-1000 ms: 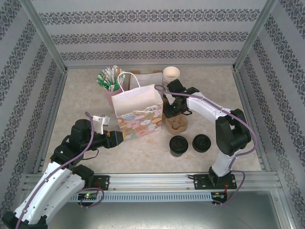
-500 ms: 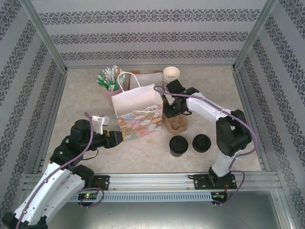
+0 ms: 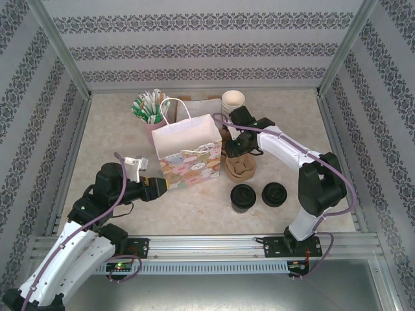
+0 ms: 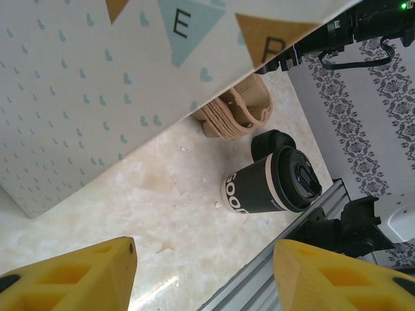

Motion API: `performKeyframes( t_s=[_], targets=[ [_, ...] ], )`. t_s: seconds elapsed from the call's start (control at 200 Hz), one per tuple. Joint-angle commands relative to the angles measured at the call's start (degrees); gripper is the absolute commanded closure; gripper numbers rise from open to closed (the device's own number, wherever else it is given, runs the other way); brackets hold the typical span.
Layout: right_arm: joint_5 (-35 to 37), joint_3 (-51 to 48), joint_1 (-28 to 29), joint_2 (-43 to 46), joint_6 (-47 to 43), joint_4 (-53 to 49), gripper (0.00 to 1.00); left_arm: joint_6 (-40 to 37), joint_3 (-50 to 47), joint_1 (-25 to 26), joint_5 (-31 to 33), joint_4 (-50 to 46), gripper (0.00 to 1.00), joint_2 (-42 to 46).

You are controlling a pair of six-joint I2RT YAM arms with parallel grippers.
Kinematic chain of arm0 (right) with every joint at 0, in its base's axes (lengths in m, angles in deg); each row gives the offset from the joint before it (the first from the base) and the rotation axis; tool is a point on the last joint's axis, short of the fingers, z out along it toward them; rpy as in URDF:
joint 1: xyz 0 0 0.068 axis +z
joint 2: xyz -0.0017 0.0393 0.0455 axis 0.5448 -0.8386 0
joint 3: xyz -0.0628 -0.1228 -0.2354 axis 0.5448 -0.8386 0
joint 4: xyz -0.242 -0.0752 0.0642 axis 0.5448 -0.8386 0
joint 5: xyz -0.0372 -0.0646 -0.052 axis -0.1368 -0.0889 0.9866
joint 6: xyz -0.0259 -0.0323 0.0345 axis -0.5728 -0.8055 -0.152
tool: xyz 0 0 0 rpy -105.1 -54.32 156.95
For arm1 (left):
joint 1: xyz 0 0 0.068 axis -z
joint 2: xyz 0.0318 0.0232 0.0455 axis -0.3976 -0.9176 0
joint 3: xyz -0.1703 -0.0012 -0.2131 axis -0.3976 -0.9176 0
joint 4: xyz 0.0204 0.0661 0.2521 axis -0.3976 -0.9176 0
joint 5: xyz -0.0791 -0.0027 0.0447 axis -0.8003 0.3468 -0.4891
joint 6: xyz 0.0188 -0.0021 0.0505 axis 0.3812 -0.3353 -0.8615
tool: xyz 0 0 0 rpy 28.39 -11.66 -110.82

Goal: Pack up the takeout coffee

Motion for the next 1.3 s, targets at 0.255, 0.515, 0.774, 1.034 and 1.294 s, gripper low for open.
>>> performKeyframes(
  t_s=[0.255,0.515,0.774,1.034,1.294],
  targets=[
    [0.5,1.2,-0.6,7.9,8.5,-3.0,0.61,-10.4,15.4,0.7,4.5,-15.1,0.41,-2.2],
    [2.7,2.6,-1.8,10.3,10.6,-4.4,0.61,-19.7,35.3,0.7,11.5,-27.8,0.35,-15.9],
    [1.3,4.1,-3.9,12.5,12.6,-5.8,0.60,-26.5,57.1,0.7,15.5,-35.0,0.23,-34.1],
    [-2.3,4.7,-4.2,15.3,11.2,-7.6,0.60,-33.4,74.4,0.6,17.5,-43.5,0.24,-51.8],
    [-3.6,3.9,-4.2,19.1,9.4,-9.3,0.59,-38.9,85.3,0.4,21.1,-50.8,0.24,-65.2]
  ],
)
